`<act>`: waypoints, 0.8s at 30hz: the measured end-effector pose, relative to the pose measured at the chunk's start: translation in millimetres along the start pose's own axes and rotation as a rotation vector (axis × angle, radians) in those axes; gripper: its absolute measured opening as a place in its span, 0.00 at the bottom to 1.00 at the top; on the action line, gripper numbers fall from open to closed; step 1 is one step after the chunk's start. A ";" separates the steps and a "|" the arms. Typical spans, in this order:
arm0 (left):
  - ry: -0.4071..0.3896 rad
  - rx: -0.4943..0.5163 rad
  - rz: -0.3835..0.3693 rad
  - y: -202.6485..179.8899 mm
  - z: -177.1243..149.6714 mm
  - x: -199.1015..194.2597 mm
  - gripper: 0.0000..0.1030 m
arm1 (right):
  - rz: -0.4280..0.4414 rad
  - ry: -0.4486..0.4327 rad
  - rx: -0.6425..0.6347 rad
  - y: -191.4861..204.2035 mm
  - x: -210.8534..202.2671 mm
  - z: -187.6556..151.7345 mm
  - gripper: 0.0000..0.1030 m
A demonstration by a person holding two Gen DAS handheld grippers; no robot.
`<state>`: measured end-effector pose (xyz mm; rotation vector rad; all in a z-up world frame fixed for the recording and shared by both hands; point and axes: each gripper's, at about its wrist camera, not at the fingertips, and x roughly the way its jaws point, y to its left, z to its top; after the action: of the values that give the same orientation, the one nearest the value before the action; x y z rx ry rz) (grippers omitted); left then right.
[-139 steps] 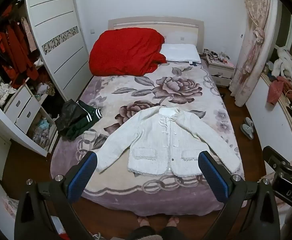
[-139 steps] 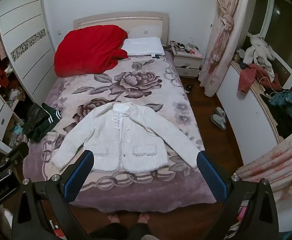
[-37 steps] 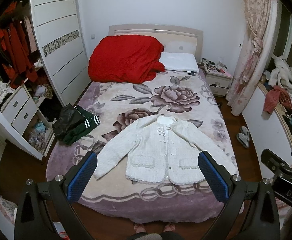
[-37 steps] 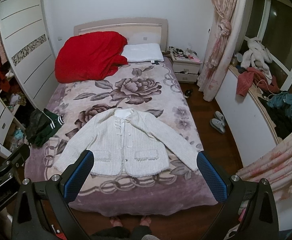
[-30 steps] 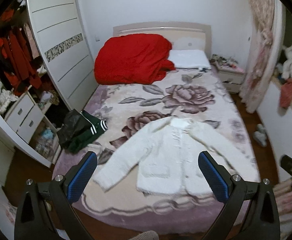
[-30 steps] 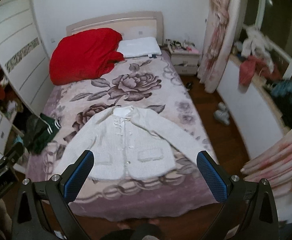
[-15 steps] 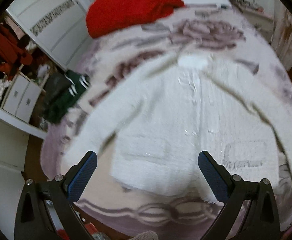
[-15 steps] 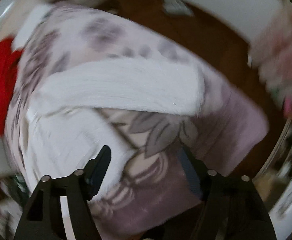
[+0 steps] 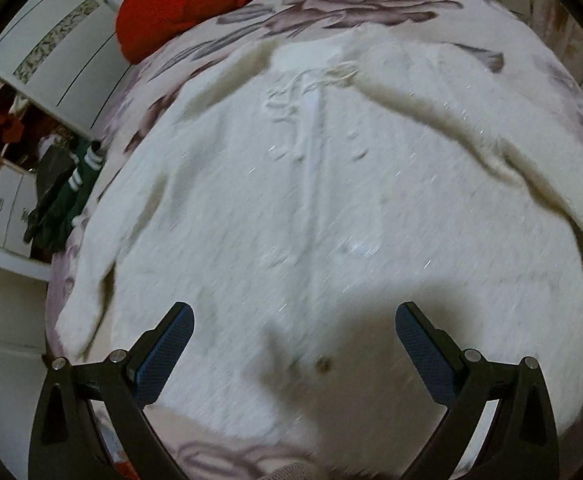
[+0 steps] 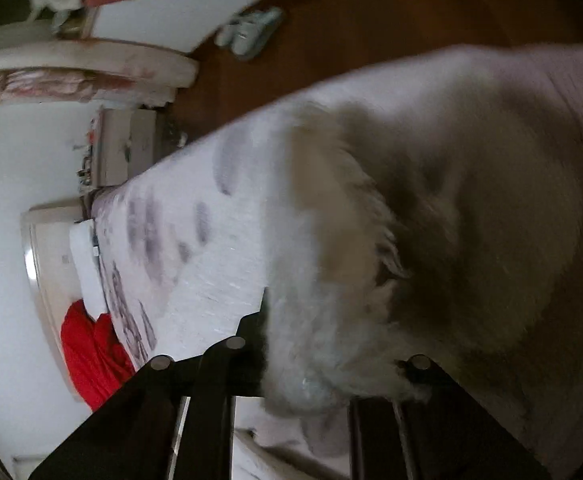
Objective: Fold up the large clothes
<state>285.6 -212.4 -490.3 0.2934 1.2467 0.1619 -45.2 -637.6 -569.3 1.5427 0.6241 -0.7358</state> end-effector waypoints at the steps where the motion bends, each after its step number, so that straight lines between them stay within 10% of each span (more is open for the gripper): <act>1: -0.004 -0.001 -0.010 -5.1 6.5 2.0 1.00 | 0.000 -0.019 -0.029 7.4 -1.4 1.4 0.10; 10: -0.034 -0.027 -0.063 -41.5 110.1 54.0 1.00 | -0.058 -0.012 -0.230 87.7 28.5 33.3 0.12; 13: -0.062 0.004 -0.043 -42.5 130.4 68.8 1.00 | -0.105 0.076 -0.182 91.1 46.0 45.7 0.61; 16: -0.048 0.042 -0.020 -38.7 127.7 85.0 1.00 | -0.062 0.110 0.004 62.0 58.8 47.7 0.64; 18: -0.017 0.052 -0.003 -33.1 123.5 98.4 1.00 | -0.008 0.099 0.120 44.0 67.4 43.6 0.58; 20: 0.029 0.044 -0.009 -23.0 117.2 113.9 1.00 | -0.001 0.028 0.160 39.0 68.3 37.4 0.11; 24: 0.070 -0.020 -0.061 9.0 108.3 119.9 1.00 | -0.074 -0.082 -0.033 95.3 54.4 13.7 0.06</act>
<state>426.3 -184.5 -565.2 0.2341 1.3212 0.1327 60.8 -662.3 -549.3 1.4580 0.6324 -0.8366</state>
